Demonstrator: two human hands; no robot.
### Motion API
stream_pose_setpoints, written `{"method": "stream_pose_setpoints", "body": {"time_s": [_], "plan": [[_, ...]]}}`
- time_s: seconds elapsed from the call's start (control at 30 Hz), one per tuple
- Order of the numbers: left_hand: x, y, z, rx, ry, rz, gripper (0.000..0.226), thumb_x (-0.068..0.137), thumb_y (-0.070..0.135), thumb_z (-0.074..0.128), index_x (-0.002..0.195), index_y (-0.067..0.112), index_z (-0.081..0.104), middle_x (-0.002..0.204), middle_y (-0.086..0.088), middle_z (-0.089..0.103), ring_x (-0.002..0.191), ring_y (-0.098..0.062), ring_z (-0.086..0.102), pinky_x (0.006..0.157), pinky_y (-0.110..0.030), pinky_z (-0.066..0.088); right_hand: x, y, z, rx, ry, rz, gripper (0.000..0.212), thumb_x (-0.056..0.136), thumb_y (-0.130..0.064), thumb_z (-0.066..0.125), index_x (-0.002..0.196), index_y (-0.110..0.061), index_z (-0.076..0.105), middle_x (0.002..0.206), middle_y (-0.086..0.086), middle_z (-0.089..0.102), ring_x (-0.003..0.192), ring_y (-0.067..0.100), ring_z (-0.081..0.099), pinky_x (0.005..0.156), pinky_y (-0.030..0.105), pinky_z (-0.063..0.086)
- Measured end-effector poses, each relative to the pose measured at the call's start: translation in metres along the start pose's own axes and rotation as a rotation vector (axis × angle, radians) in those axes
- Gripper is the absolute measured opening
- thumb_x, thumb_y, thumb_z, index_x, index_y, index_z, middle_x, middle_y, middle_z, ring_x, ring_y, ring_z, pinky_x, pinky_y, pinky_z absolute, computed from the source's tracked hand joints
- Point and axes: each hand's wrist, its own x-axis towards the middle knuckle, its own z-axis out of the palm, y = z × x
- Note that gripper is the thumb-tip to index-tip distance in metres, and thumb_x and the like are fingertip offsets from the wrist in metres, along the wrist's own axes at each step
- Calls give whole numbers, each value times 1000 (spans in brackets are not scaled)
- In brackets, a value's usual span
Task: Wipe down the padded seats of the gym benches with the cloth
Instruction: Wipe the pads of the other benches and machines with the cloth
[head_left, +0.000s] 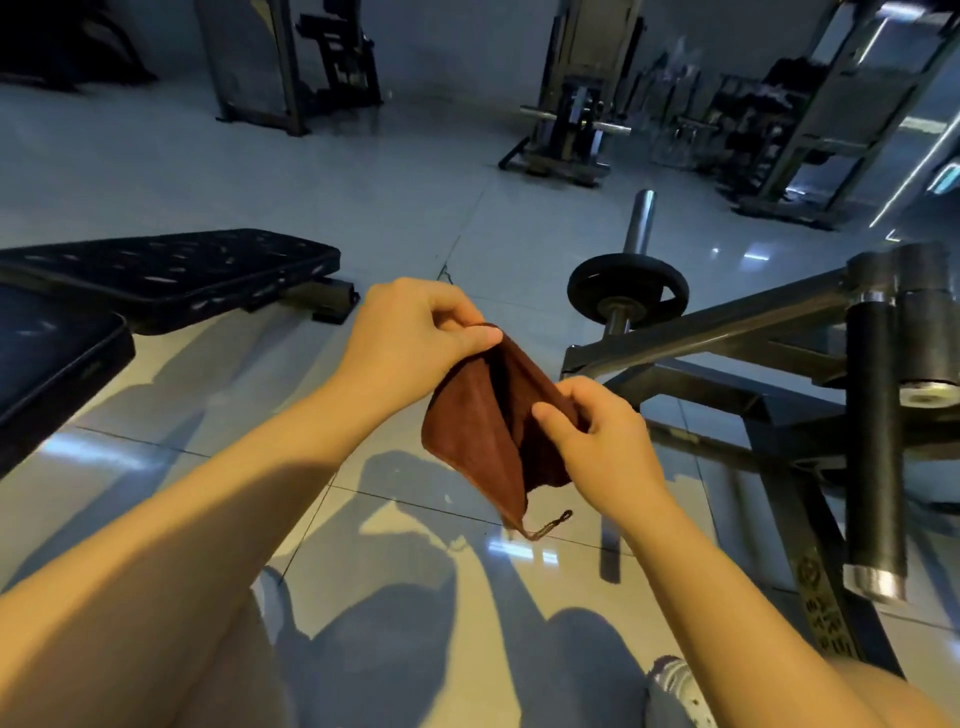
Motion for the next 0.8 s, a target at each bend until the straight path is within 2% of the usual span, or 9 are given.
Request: {"method": "stream_pose_setpoints", "body": {"time_s": [0.1,0.17,0.23,0.27,0.43,0.6,0.67,0.73,0.8], "plan": [[-13,-9,-24,45,17,-22,12,79,31,78,81,19,75,68,7,66,66,-5,58,68,-23,48,-20,-1,4,-29,-122,60,10,94,-24,61,89,-17,66,84,8,67,82,25,64,81,49,55],[-23,-14,-41,87,23,-28,14,80,33,77,83,20,75,70,7,67,68,-6,59,66,-21,46,-31,-11,7,17,-171,92,12,94,-18,61,91,-9,68,87,14,69,83,25,67,76,36,59],[-30,-19,-57,124,38,-32,14,81,35,76,81,21,74,72,5,67,73,-12,62,71,-28,49,-36,-32,7,125,-195,100,12,93,-10,61,93,0,68,86,17,71,76,19,68,65,21,58],[-33,-21,-65,132,55,-40,13,82,36,75,80,23,72,72,6,67,75,-14,63,74,-31,51,-36,-45,5,161,-206,88,12,92,-7,62,94,3,68,84,18,71,73,18,68,64,20,58],[-39,-35,-97,107,148,-80,14,83,36,74,79,23,72,69,9,63,74,-14,61,78,-35,53,-27,-89,-6,231,-248,45,15,91,-12,64,101,-3,70,89,16,73,82,25,70,76,31,60],[-39,-48,-105,96,105,-159,17,82,36,75,81,19,74,67,3,63,68,-12,57,78,-37,53,-1,-82,5,329,-220,73,16,94,-21,59,98,-9,71,78,4,70,73,15,65,69,27,55],[-39,-51,-105,24,98,-227,14,80,32,78,76,19,74,67,1,66,67,-13,59,73,-33,53,15,-71,20,288,-173,44,12,94,-20,62,91,-11,70,80,8,70,75,19,64,73,35,56],[-38,-53,-104,-173,129,-345,14,77,27,80,68,20,73,67,5,68,65,-9,63,63,-26,50,34,-60,42,207,-151,9,12,92,-19,66,83,-12,69,81,14,70,76,24,63,79,47,54],[-29,-52,-105,-259,164,-413,15,76,23,81,65,20,71,65,6,68,59,-5,62,54,-20,47,55,-64,60,60,-179,-63,17,90,-21,68,77,-10,68,78,17,69,75,30,62,80,50,52]]}}
